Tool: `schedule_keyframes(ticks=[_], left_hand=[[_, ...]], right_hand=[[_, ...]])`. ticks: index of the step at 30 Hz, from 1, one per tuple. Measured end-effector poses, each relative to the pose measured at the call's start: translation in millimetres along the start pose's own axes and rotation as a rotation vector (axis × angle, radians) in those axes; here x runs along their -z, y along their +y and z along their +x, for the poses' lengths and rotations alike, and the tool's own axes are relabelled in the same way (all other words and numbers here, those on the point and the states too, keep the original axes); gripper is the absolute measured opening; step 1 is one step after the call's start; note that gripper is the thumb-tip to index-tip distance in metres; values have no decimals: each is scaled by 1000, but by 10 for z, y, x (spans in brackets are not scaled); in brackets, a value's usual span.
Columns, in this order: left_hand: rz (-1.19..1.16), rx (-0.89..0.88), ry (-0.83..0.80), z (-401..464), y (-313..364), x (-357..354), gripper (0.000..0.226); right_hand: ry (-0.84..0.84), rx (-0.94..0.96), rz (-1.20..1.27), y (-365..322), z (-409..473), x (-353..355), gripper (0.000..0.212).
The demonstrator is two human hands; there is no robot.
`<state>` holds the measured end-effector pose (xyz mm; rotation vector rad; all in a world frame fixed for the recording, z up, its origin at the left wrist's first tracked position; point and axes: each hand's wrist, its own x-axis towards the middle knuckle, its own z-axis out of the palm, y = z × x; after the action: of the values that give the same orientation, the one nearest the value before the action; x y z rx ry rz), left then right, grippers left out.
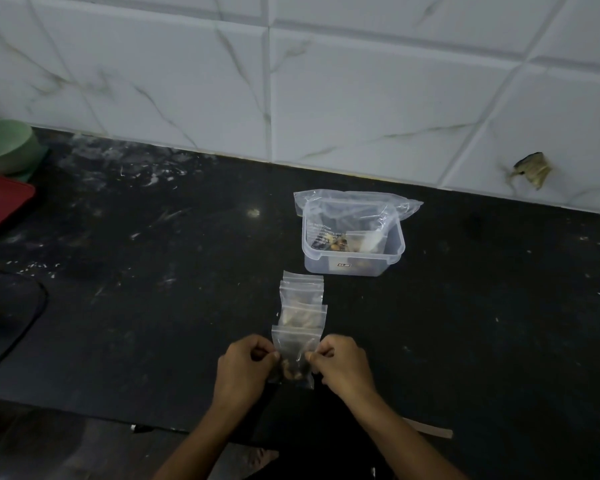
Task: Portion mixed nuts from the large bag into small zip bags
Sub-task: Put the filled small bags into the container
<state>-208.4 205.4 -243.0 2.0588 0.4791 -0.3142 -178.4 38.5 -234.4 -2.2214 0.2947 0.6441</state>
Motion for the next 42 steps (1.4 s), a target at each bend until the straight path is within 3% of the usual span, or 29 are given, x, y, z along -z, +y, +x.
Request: schedule_keyframes(ticks=[4, 8, 11, 13, 15, 21, 25, 28, 32, 42], left_hand=[[-76, -83, -71, -49, 121, 122, 10], [-85, -287, -66, 49, 493, 284, 15], [-84, -424, -72, 165, 904, 330, 13], [-87, -502, -80, 261, 1169, 326, 13], [-107, -554, -60, 401, 1379, 299, 12], [-96, -372, 141, 1005, 1453, 190, 11], [-105, -180, 86, 1232, 1293, 67, 16], [-204, -101, 29, 1273, 1248, 4, 18], [-245, -79, 9, 1278, 1247, -9, 18], [-268, -99, -8, 1319, 1187, 2, 17]], right_hand=[[-105, 21, 107, -73, -107, 153, 6], [-118, 157, 159, -329, -173, 549, 31], [-59, 327, -62, -607, -173, 919, 26], [9, 389, -245, -784, -129, 1144, 13], [94, 417, -355, -932, -32, 1360, 12], [266, 354, -390, -1089, 649, 1836, 13], [248, 307, -503, -1070, 1099, 1755, 16], [141, 272, -607, -1025, 1328, 1556, 16], [23, 223, -700, -903, 1492, 1336, 14], [99, 187, -763, -824, 1580, 1272, 25]])
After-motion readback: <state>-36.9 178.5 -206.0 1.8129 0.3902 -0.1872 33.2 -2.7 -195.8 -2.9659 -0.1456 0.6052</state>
